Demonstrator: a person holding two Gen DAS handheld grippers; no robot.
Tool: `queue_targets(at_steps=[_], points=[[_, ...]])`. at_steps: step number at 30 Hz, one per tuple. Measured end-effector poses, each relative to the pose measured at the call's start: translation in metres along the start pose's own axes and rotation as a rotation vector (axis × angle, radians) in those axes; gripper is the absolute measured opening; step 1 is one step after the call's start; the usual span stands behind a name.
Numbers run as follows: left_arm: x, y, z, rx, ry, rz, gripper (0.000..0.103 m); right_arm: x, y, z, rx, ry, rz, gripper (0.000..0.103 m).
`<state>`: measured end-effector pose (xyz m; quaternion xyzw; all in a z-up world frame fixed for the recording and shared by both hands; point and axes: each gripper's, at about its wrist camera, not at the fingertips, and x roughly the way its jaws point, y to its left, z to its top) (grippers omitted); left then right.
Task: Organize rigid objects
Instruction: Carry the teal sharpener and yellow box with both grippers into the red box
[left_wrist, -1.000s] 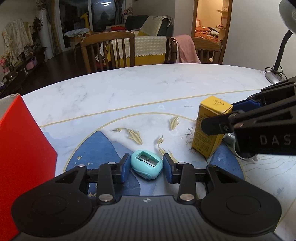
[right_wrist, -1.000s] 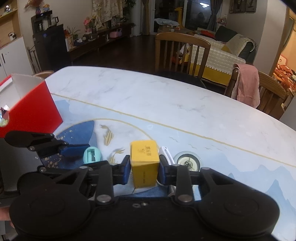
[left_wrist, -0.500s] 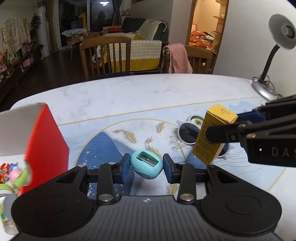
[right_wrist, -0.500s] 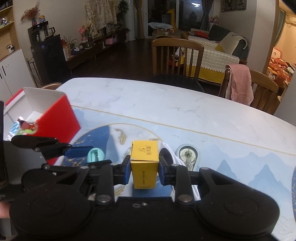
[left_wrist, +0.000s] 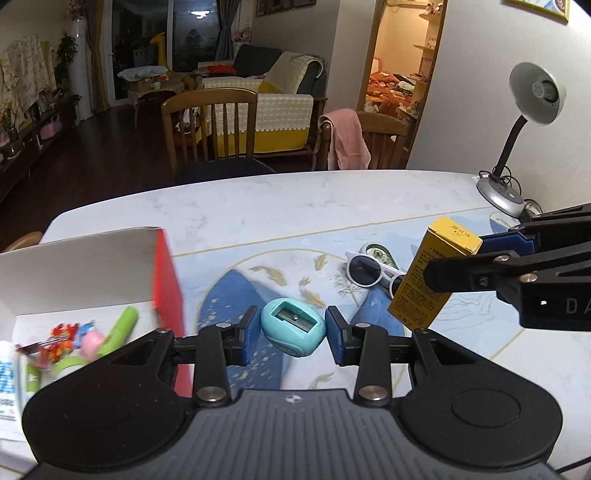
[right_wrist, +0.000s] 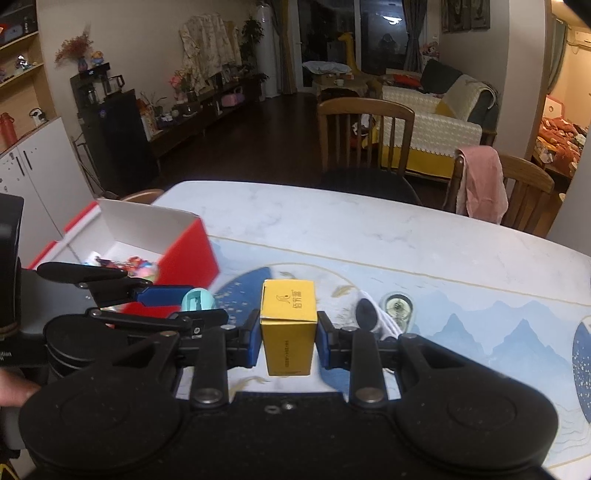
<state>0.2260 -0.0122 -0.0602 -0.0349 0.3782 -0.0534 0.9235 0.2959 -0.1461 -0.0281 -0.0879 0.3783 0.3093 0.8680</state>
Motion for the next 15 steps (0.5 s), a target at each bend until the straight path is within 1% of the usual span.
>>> queue_targets(at_steps=[4, 7, 11, 15], points=[[-0.024, 0.025, -0.002, -0.016, -0.005, 0.016, 0.037, -0.010, 0.021, 0.006, -0.014, -0.008, 0.023, 0.028], [-0.039, 0.048, -0.003, -0.029, -0.012, 0.043, 0.037, -0.014, 0.038, 0.011, -0.027, -0.013, 0.039, 0.028], [-0.058, 0.082, -0.005, -0.053, -0.019, 0.073, 0.037, -0.015, 0.064, 0.018, -0.048, -0.018, 0.056, 0.028], [-0.075, 0.112, -0.007, -0.051, -0.027, 0.104, 0.037, -0.013, 0.093, 0.024, -0.065, -0.027, 0.076, 0.028]])
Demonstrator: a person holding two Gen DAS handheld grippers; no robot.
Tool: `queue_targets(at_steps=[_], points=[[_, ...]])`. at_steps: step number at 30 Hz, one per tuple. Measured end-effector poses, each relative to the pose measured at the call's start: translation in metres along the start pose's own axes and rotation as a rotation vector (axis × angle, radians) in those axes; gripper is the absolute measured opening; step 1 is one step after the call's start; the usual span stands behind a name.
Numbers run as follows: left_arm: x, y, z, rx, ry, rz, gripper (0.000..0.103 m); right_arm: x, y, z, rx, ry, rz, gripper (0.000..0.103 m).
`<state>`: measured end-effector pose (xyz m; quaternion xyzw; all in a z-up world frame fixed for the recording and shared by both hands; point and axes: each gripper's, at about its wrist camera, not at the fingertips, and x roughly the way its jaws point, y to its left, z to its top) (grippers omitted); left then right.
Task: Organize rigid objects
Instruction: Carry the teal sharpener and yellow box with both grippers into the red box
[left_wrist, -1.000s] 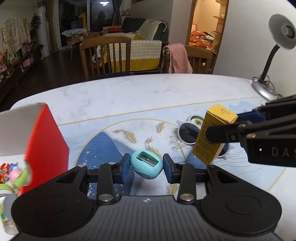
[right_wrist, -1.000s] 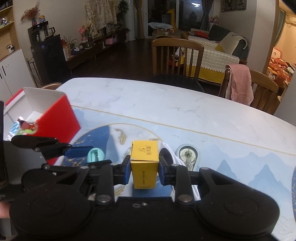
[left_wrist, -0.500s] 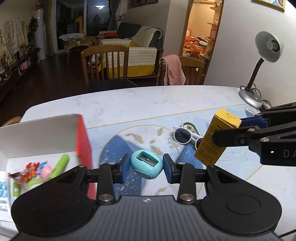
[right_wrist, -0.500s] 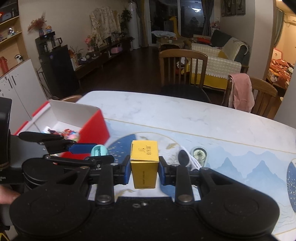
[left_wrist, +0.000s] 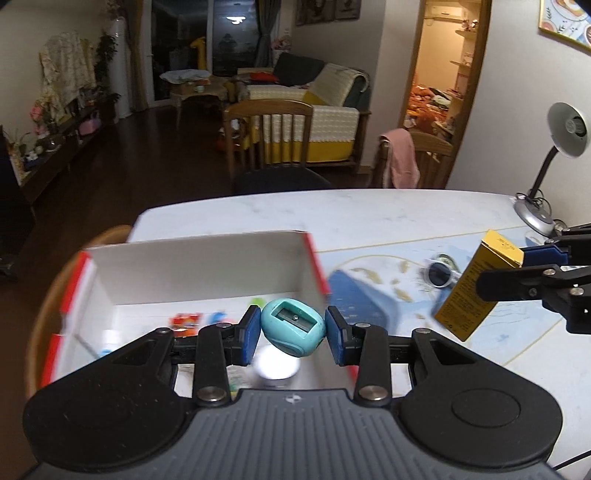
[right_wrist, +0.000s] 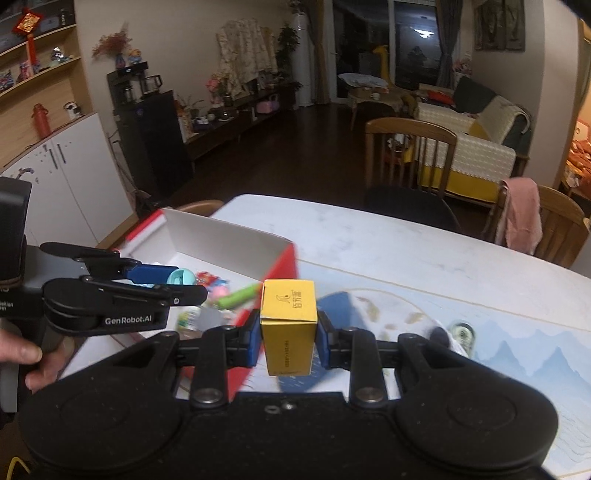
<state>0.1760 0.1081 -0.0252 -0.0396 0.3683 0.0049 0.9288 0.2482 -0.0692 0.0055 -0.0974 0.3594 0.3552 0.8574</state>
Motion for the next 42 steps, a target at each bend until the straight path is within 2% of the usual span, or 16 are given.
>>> queue_targets(at_steps=[8, 16, 25, 42], points=[[-0.023, 0.053, 0.000, 0.006, -0.010, 0.030, 0.037, 0.013, 0.050, 0.016, -0.028, -0.015, 0.029, 0.028], [-0.020, 0.097, -0.003, 0.017, -0.003, 0.067, 0.037, 0.036, 0.081, 0.027, -0.026, -0.007, 0.032, 0.028], [0.013, 0.134, -0.005, 0.028, 0.054, 0.097, 0.037, 0.076, 0.103, 0.033, -0.021, 0.026, 0.020, 0.028], [0.111, 0.154, 0.015, 0.070, 0.155, 0.137, 0.037, 0.169, 0.110, 0.035, -0.059, 0.116, -0.016, 0.028]])
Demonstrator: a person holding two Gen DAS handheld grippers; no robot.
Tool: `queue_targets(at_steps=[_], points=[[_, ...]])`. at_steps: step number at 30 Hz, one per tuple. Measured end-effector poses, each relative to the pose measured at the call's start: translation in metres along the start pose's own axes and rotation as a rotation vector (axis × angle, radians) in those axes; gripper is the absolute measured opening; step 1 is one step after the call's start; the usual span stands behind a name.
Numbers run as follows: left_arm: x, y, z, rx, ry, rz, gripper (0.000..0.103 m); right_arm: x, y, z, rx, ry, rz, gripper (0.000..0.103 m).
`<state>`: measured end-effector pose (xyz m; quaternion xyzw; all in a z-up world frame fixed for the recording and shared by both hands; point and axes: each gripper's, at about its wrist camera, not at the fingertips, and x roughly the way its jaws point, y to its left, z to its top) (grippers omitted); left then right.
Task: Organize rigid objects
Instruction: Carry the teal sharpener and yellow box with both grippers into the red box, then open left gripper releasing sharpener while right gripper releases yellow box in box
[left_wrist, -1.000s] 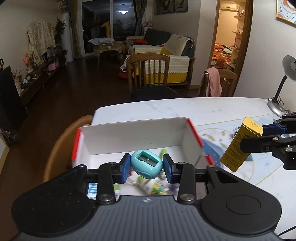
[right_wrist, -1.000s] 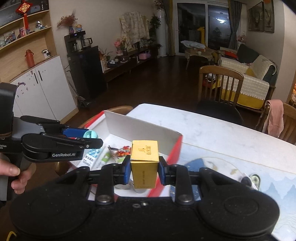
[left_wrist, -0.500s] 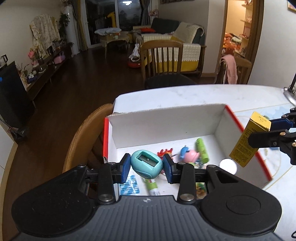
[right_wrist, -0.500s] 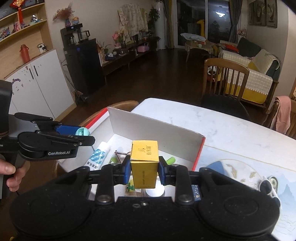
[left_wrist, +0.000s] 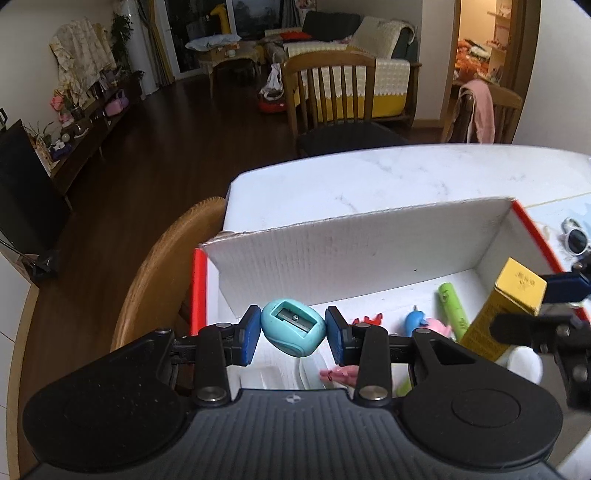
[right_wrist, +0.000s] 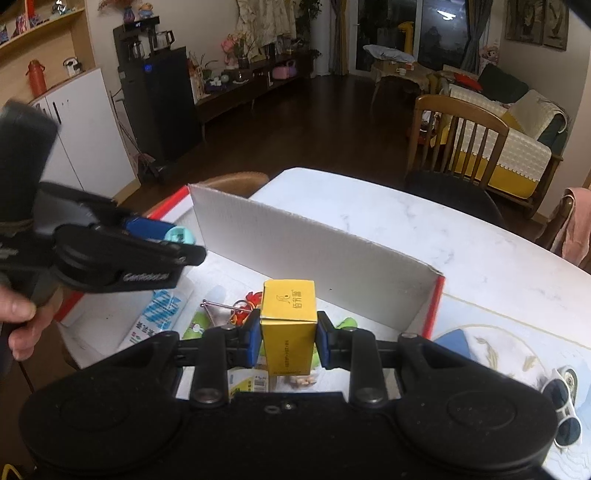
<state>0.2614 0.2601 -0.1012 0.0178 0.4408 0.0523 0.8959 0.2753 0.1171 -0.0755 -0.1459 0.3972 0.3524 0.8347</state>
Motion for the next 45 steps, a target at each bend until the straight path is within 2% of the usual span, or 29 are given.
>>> queue_targets(at_steps=[7, 12, 24, 29, 31, 37, 45], points=[[0.028, -0.009, 0.005, 0.043, 0.041, 0.009, 0.037, 0.023, -0.001, -0.006, -0.006, 0.046, 0.017, 0.028], [0.042, -0.018, 0.004, 0.075, 0.096, -0.016, 0.037, 0.034, 0.000, -0.005, -0.008, 0.061, 0.026, 0.028], [0.065, -0.018, -0.004, 0.071, 0.235, -0.041, 0.037, 0.041, 0.002, -0.008, -0.002, 0.075, 0.042, 0.030], [0.059, -0.017, -0.003, 0.057, 0.236, -0.037, 0.038, 0.039, 0.002, -0.009, 0.002, 0.081, 0.042, 0.034], [0.054, -0.016, -0.002, 0.046, 0.225, -0.040, 0.040, 0.037, 0.002, -0.009, 0.002, 0.082, 0.037, 0.039], [0.033, -0.019, 0.002, 0.042, 0.184, -0.061, 0.055, 0.026, 0.001, -0.012, 0.011, 0.073, 0.045, 0.044], [0.004, -0.027, -0.002, 0.047, 0.155, -0.079, 0.055, 0.000, 0.000, -0.015, 0.022, 0.040, 0.050, 0.046]])
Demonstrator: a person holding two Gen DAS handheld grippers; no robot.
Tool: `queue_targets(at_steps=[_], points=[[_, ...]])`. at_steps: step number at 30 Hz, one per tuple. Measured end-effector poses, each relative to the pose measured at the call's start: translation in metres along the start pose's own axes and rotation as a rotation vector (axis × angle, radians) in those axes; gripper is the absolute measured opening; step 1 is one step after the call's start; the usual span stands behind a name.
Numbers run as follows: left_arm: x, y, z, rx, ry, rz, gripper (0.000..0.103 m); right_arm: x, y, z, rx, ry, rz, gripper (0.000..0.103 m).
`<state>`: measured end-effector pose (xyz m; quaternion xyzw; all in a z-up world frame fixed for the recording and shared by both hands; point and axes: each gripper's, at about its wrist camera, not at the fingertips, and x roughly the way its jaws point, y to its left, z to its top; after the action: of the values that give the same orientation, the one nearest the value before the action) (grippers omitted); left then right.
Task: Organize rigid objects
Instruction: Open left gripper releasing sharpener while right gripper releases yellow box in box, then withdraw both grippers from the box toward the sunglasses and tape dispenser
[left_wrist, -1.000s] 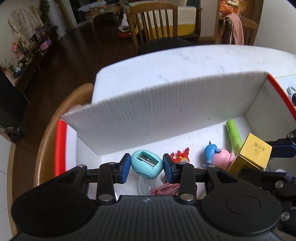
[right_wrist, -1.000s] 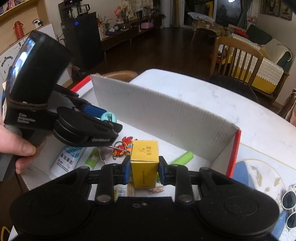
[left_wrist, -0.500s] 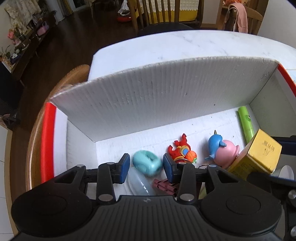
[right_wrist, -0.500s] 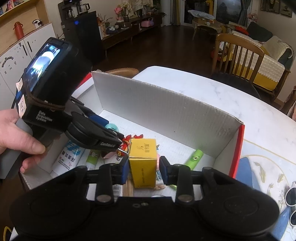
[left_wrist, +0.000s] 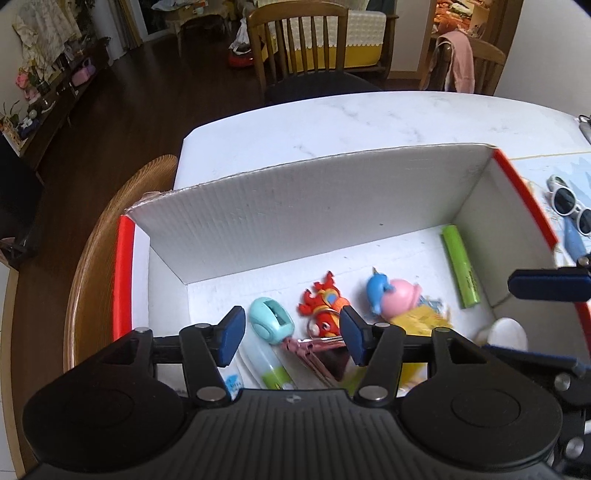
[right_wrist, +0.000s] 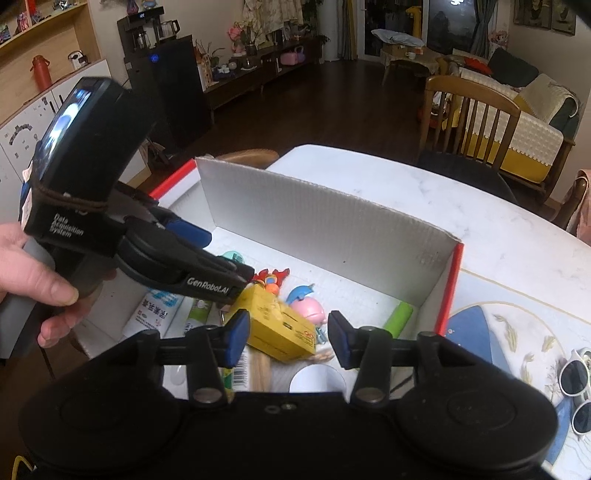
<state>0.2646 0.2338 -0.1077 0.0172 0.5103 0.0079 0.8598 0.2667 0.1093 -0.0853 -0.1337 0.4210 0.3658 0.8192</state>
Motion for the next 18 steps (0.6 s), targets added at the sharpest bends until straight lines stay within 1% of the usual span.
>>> queue_targets(at_steps=[4, 13, 14, 17, 18], points=[[-0.011, -0.002, -0.004, -0.003, -0.019, -0.003, 0.055, -0.013, -0.001, -0.003, 0.013, -0.015, 0.003, 0.047], [-0.056, -0.014, -0.017, -0.020, -0.081, -0.008, 0.056, -0.048, -0.003, -0.012, 0.027, -0.066, 0.028, 0.050], [-0.061, -0.015, -0.018, -0.021, -0.089, -0.009, 0.056, -0.052, -0.003, -0.014, 0.028, -0.072, 0.031, 0.050], [-0.075, -0.021, -0.025, -0.026, -0.112, -0.007, 0.062, -0.066, -0.005, -0.018, 0.038, -0.090, 0.032, 0.052], [-0.079, -0.023, -0.027, -0.027, -0.121, -0.008, 0.063, -0.069, -0.006, -0.019, 0.041, -0.095, 0.033, 0.052]])
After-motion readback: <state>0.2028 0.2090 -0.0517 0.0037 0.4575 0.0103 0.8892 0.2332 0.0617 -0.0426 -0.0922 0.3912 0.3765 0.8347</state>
